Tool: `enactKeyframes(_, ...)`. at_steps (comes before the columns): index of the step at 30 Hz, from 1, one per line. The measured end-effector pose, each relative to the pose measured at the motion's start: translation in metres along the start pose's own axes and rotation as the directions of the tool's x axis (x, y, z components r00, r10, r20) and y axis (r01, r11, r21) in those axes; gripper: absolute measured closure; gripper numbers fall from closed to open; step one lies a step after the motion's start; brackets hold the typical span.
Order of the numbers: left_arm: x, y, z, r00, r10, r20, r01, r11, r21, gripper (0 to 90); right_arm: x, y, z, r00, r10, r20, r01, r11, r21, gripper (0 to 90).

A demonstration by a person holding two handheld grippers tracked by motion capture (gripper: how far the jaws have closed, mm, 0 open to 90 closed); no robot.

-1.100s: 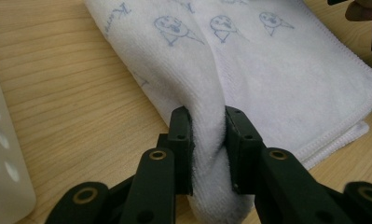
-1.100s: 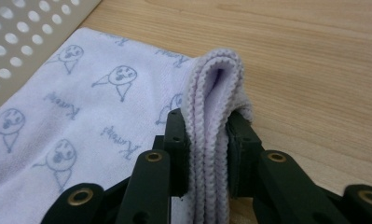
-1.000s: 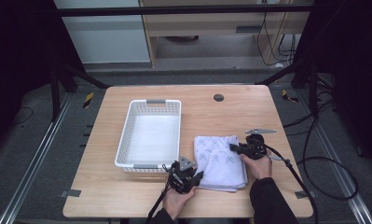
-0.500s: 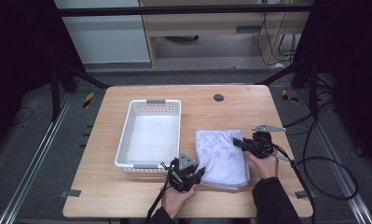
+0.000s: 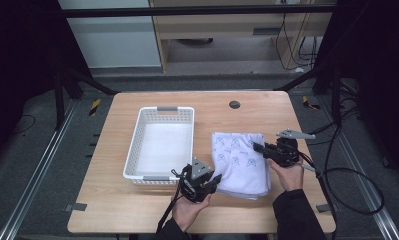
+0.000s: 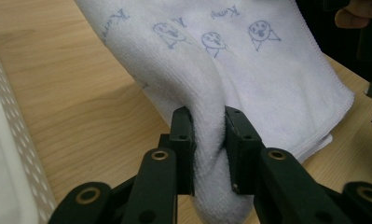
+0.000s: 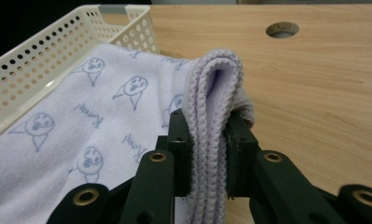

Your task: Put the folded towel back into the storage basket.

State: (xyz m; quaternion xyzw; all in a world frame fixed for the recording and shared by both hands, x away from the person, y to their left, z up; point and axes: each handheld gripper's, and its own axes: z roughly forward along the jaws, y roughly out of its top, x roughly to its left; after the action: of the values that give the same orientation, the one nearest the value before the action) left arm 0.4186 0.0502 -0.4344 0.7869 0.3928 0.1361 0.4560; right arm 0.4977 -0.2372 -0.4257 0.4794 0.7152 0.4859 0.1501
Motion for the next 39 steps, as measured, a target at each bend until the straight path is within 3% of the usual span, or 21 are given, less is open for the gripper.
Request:
enactKeyframes(19, 0.003, 0.025, -0.023, 0.9984, 0.053, -0.021, -0.053, 0.9979, -0.036, 74.1, 0.015, 0.022, -0.012, 0.9995, -0.032, 0.005, 0.032, 0.996, -0.083, 76.4)
enactKeyframes(39, 0.019, 0.042, -0.046, 0.9979, 0.051, -0.041, -0.055, 0.9947, -0.087, 74.4, 0.038, 0.05, -0.009, 0.998, -0.059, 0.023, 0.062, 0.989, -0.131, 76.6)
